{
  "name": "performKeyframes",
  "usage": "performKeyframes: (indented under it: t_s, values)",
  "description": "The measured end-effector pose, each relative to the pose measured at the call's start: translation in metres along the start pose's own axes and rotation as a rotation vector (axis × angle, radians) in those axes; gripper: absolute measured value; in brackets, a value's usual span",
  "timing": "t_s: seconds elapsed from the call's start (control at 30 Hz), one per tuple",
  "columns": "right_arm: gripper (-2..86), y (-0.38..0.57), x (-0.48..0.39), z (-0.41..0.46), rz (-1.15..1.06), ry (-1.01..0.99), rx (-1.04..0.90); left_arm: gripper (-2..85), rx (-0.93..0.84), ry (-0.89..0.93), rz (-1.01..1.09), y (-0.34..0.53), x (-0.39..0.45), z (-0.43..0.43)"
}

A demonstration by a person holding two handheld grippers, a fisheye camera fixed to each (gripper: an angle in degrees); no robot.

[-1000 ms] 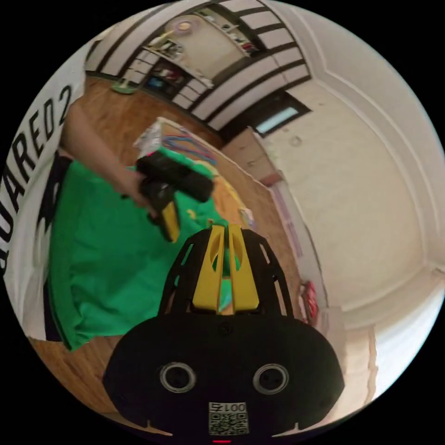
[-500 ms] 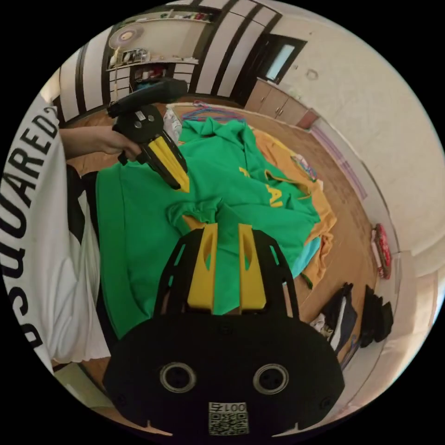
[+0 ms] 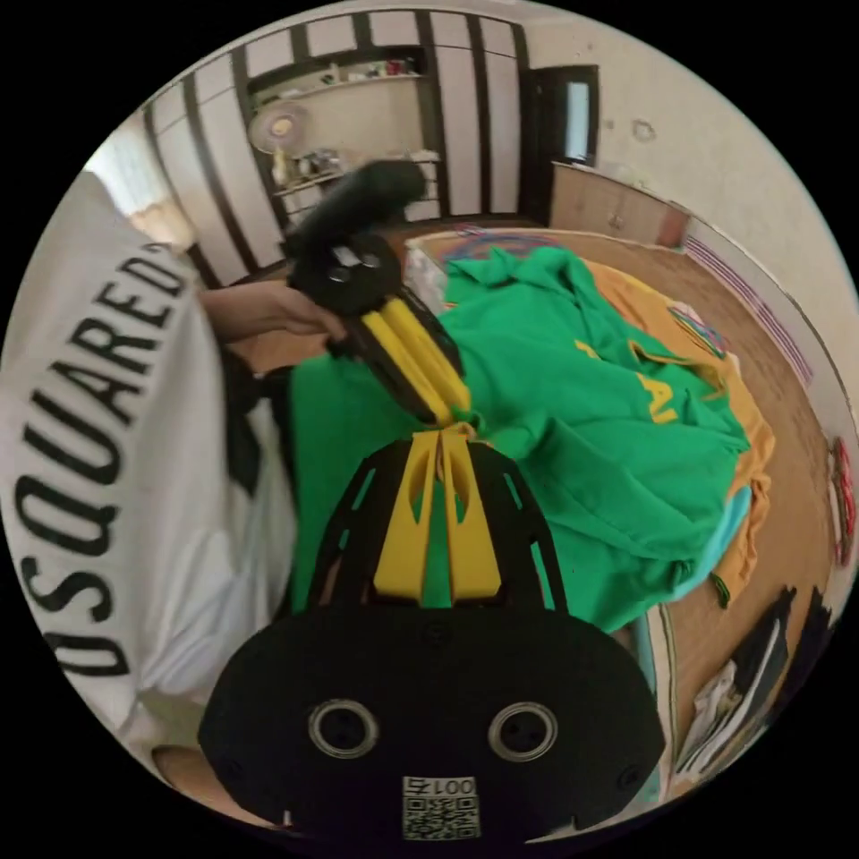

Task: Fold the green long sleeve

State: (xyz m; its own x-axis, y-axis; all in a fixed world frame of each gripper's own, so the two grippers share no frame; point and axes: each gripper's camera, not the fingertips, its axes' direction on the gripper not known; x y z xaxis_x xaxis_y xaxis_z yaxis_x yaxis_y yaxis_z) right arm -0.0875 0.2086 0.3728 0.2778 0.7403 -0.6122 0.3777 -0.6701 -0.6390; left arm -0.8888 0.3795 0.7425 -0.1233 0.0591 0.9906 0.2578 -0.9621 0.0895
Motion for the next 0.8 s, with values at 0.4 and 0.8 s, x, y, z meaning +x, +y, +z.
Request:
performKeyframes:
  t_s: [0.4, 0.8]
  values:
    - [9.8, 0.049, 0.053, 0.003, 0.198, 0.147, -0.174, 7.5, -0.018, 0.033, 0.147, -0.004, 0.030, -0.021]
    - [1.7, 0.060, 0.056, -0.018, 0.205, -0.045, -0.043, 9.2, -0.006, -0.174, 0.093, -0.025, 0.071, -0.032]
